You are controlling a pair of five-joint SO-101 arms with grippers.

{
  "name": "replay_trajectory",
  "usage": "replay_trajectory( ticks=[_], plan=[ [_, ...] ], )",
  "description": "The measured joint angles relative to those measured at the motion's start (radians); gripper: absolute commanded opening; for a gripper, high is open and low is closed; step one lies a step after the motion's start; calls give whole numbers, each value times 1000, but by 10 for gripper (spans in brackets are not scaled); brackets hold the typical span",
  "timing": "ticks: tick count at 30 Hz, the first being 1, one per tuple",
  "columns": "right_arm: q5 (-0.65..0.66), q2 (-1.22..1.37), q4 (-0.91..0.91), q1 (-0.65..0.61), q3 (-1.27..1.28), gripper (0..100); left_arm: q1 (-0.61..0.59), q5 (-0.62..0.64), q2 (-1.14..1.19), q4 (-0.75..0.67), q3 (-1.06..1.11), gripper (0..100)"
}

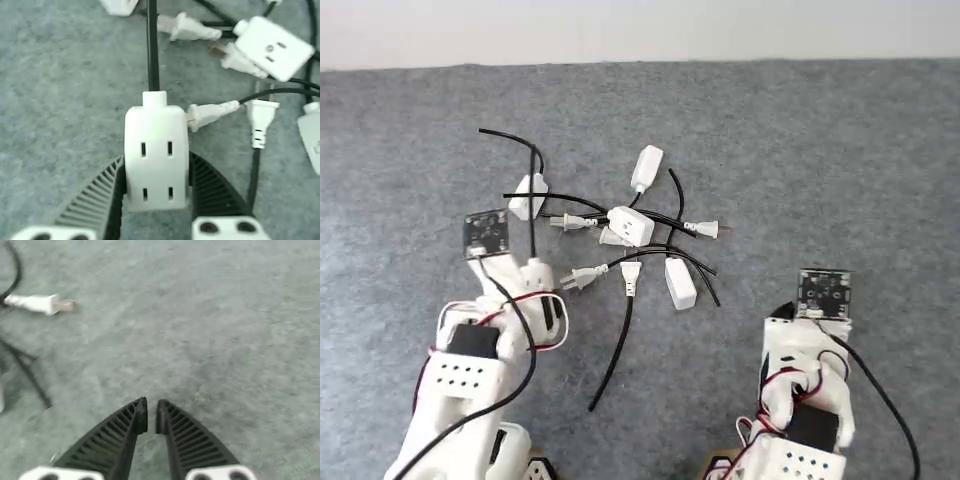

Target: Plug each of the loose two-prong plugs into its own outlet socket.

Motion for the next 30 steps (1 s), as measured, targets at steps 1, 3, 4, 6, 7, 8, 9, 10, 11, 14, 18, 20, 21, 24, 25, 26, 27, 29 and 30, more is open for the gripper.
replay_trajectory(
  ticks=[1, 3, 4, 6, 7, 8, 9, 10, 11, 14, 18, 20, 21, 24, 25, 26, 27, 29, 30],
  plan=[
    [5, 0, 6, -17, 0, 100, -11, 0, 3, 0, 3, 15],
    [8, 0, 8, -51, -20, 100, -9, 0, 25, 0, 17, 15],
    [11, 0, 8, -68, -34, 100, -6, -3, 40, 0, 23, 15],
    [11, 0, 14, -112, -77, 100, -11, -26, 75, -2, 32, 15],
    [11, 0, 14, -140, -100, 100, -11, -43, 97, -6, 38, 15],
    [11, 0, 14, -163, -121, 100, -9, -71, 120, -8, 40, 15],
    [8, 0, 14, -180, -144, 100, 2, -87, 140, -8, 40, 15],
    [-6, 0, 14, -196, -166, 100, 14, -107, 157, -11, 40, 15],
    [-18, 0, 14, -215, -187, 100, 26, -124, 173, -11, 40, 15],
    [-54, 57, 14, -285, -262, 100, 49, -163, 195, -11, 40, 15],
    [-95, 261, -9, -350, -387, 100, 63, -203, 196, -11, 40, 15],
    [-124, 408, -18, -382, -477, 100, 63, -210, 196, -11, 40, 15],
    [-140, 497, -20, -400, -528, 100, 63, -213, 196, -11, 40, 14],
    [-195, 741, -26, -485, -677, 100, 63, -213, 196, -14, 40, 14],
    [-218, 824, -34, -514, -718, 100, 63, -213, 196, -14, 40, 14],
    [-239, 904, -51, -546, -752, 100, 63, -213, 196, -14, 40, 14],
    [-261, 982, -72, -578, -773, 100, 63, -213, 196, -14, 40, 14],
    [-305, 1117, -133, -641, -792, 100, 63, -213, 196, -14, 40, 14],
    [-327, 1178, -170, -664, -795, 100, 63, -213, 196, -14, 40, 14]
  ],
)
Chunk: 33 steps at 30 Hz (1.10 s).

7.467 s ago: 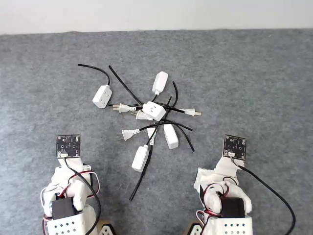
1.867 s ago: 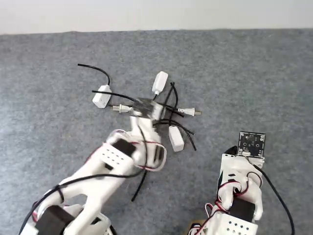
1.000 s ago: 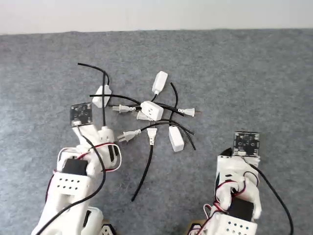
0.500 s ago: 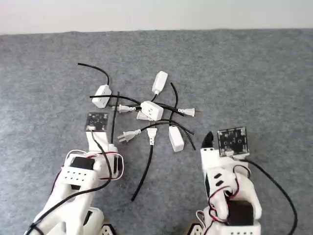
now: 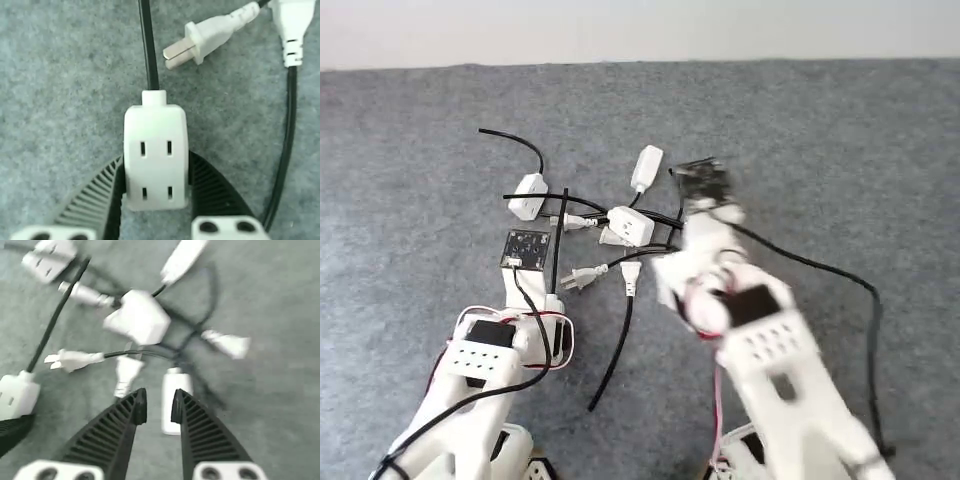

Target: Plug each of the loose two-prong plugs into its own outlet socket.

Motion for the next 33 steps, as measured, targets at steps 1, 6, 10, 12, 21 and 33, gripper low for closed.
replay_trajectory(
  ticks=[1, 6, 10, 12, 21, 33],
  plan=[
    [-20, 54, -34, -20, -3, 100, 0, 0, 0, 0, 0, 14],
    [-107, 253, -170, -109, -3, 100, 0, 0, 0, 0, 0, 15],
    [-133, 325, -193, -157, -3, 100, 0, 0, 0, 0, 0, 15],
    [-135, 325, -160, -189, -8, 101, 0, 0, 0, 0, 0, 15],
    [48, 173, 186, -269, -15, 101, 0, 0, 0, 0, 0, 15],
    [586, 126, 3, -204, 101, 104, -2, 0, 0, 0, 0, 15]
  ],
)
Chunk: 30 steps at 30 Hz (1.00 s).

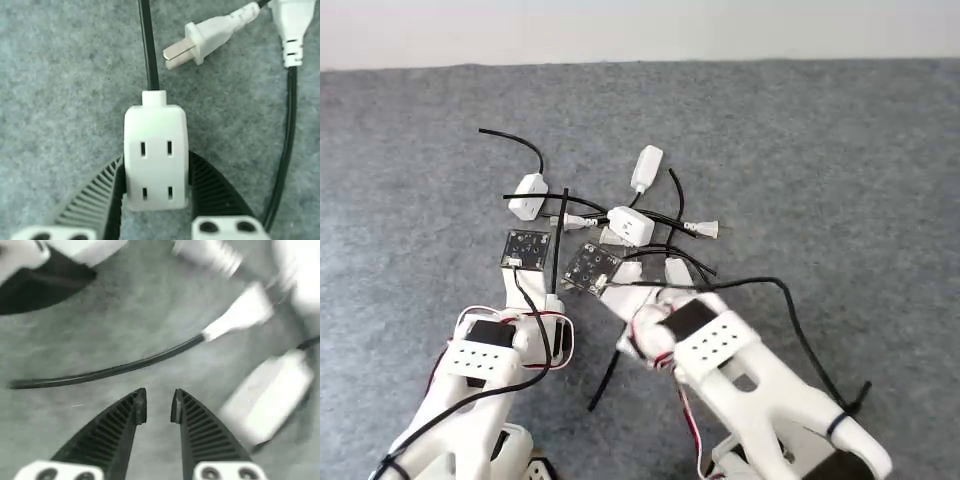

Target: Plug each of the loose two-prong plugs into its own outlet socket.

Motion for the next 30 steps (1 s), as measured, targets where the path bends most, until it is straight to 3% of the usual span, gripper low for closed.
replay_trajectory(
  ticks=[2, 4, 13, 17, 25, 30],
  plan=[
    [9, 0, -71, 51, -2, 104, -28, -6, 0, -9, 0, 15],
    [-80, 3, -132, 83, -14, 104, -66, -6, 0, -38, 0, 15],
    [-842, 299, -311, 64, -186, 105, -117, -6, 0, -61, 0, 15],
    [-1083, 500, -301, 29, -348, 105, -140, -6, 0, -61, 0, 15],
    [-1272, 787, -37, 6, -736, 105, -170, -49, 0, -61, 0, 15],
    [-1298, 865, 115, -2, -858, 105, -170, -98, 0, -61, 0, 15]
  ],
)
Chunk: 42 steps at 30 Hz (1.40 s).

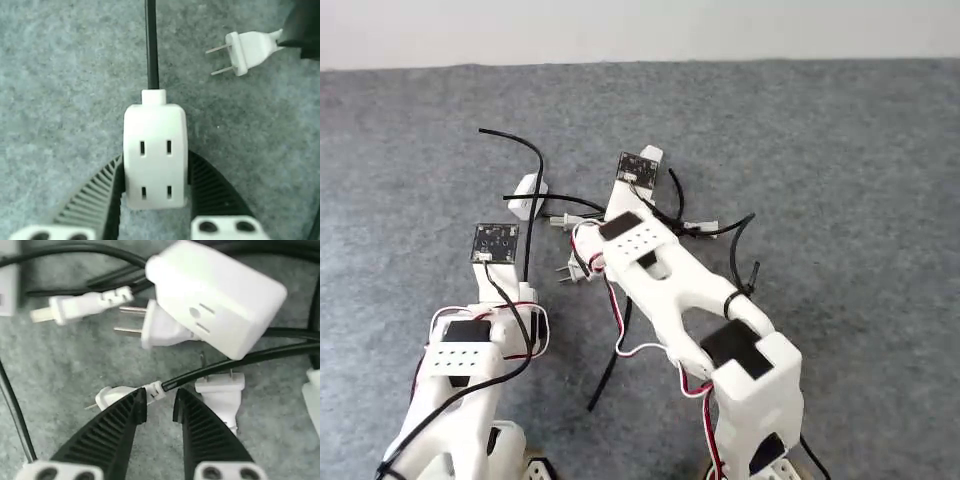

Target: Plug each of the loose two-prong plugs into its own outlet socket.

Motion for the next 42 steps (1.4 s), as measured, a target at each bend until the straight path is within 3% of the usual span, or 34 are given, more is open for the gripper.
replay_trajectory(
  ticks=[42],
  plan=[
    [-8, 89, -43, 20, -103, 106, 0, -8, 0, 31, 0, 15]
  ],
)
